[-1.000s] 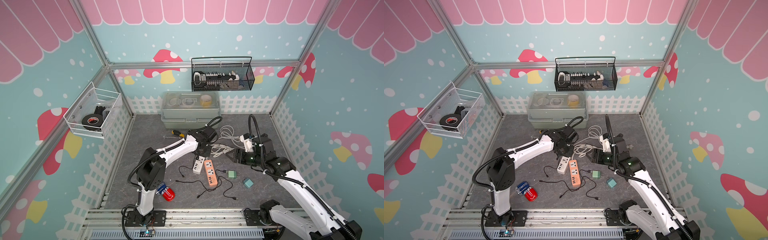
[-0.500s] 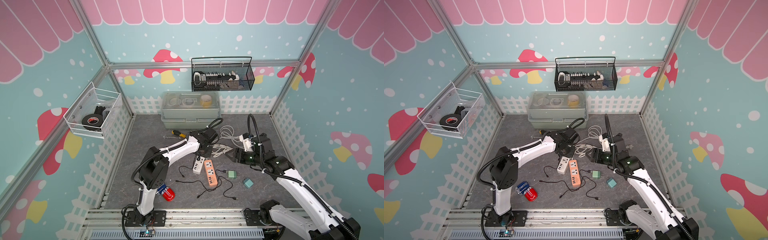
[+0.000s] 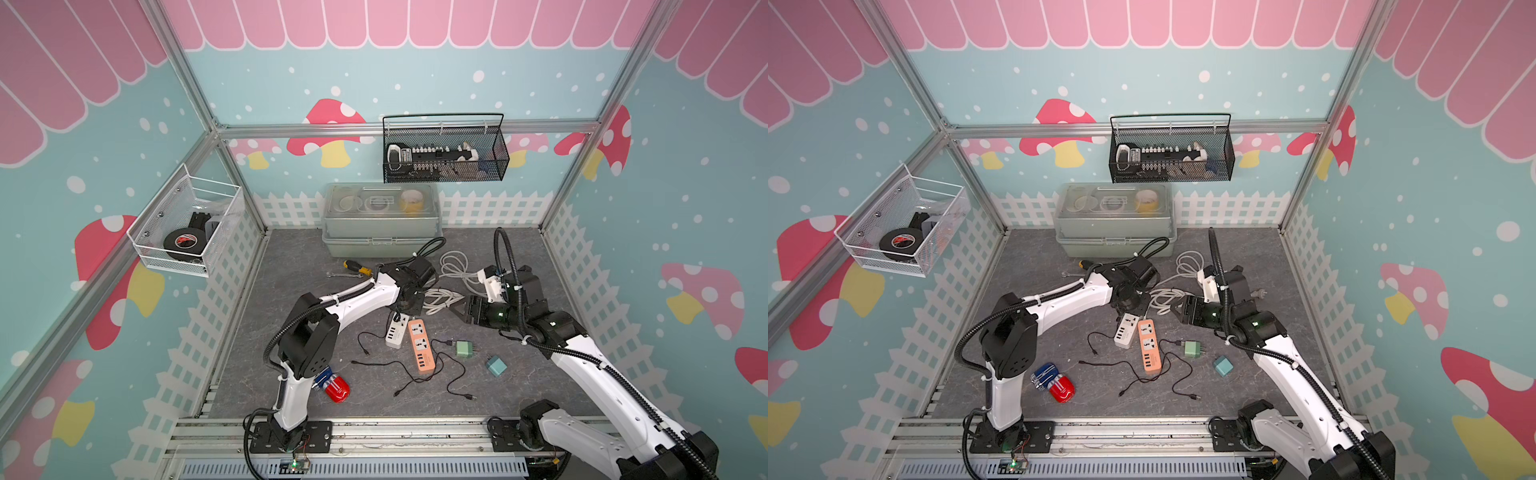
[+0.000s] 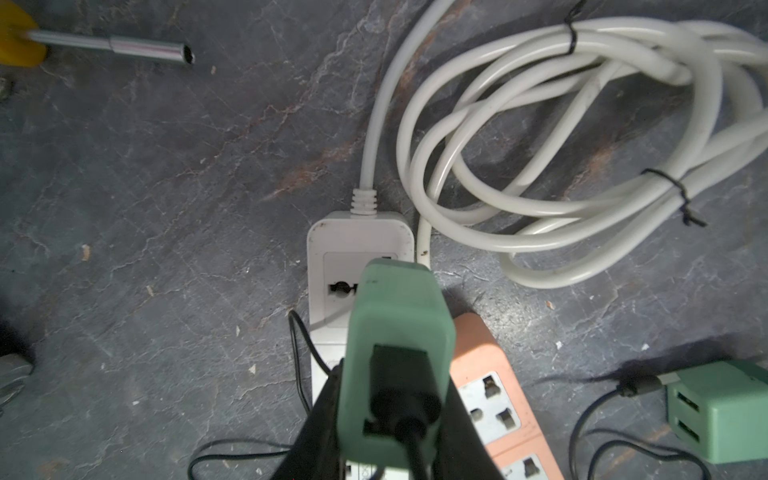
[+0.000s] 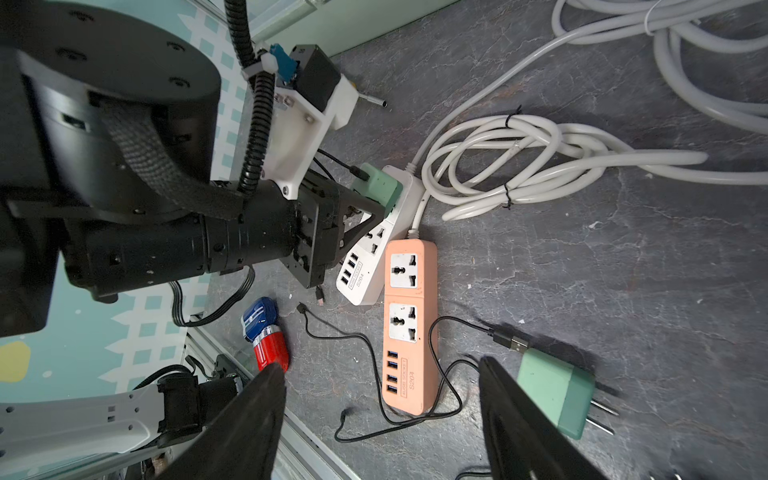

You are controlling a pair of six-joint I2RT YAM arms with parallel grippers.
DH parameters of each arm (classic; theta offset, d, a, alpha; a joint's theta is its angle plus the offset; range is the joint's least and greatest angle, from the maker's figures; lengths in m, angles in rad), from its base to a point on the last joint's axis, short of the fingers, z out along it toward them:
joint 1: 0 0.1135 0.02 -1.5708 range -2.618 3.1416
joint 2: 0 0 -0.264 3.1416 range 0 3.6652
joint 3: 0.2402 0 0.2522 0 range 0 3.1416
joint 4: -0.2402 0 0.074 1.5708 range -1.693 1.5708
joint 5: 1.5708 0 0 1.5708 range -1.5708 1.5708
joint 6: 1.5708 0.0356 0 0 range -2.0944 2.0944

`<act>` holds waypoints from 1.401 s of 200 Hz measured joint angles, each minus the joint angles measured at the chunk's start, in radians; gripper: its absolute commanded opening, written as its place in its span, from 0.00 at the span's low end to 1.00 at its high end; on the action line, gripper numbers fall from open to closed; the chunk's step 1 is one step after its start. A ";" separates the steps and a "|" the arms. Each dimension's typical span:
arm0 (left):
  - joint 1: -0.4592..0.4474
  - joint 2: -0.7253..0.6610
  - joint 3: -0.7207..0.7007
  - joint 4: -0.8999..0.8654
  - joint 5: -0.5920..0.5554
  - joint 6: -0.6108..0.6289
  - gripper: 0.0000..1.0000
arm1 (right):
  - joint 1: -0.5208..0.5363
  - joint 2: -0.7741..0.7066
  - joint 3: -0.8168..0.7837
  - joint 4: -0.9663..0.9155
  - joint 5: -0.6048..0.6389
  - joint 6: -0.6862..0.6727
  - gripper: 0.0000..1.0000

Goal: Charge the electric shaver
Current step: Insert the plug into the socket.

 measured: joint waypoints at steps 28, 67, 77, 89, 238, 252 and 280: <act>0.002 0.000 0.000 0.000 -0.002 0.000 0.00 | 0.000 0.000 0.000 0.001 0.000 0.000 0.72; 0.003 0.001 0.000 -0.005 -0.010 0.000 0.00 | 0.000 0.000 0.000 0.001 0.000 0.003 0.72; 0.003 0.001 0.000 -0.006 -0.010 0.000 0.00 | 0.000 0.000 0.000 0.001 0.000 0.004 0.72; 0.003 0.001 0.000 -0.008 -0.010 0.000 0.00 | 0.000 0.000 0.000 0.001 0.000 0.004 0.72; 0.003 0.008 0.018 -0.045 0.019 -0.008 0.00 | 0.000 0.007 0.000 0.002 0.000 0.004 0.71; 0.004 0.008 0.021 -0.050 0.023 -0.008 0.00 | 0.000 0.007 0.000 0.002 0.000 0.004 0.72; 0.010 0.023 0.037 -0.062 0.031 -0.007 0.00 | 0.000 0.005 0.000 0.002 0.001 0.004 0.72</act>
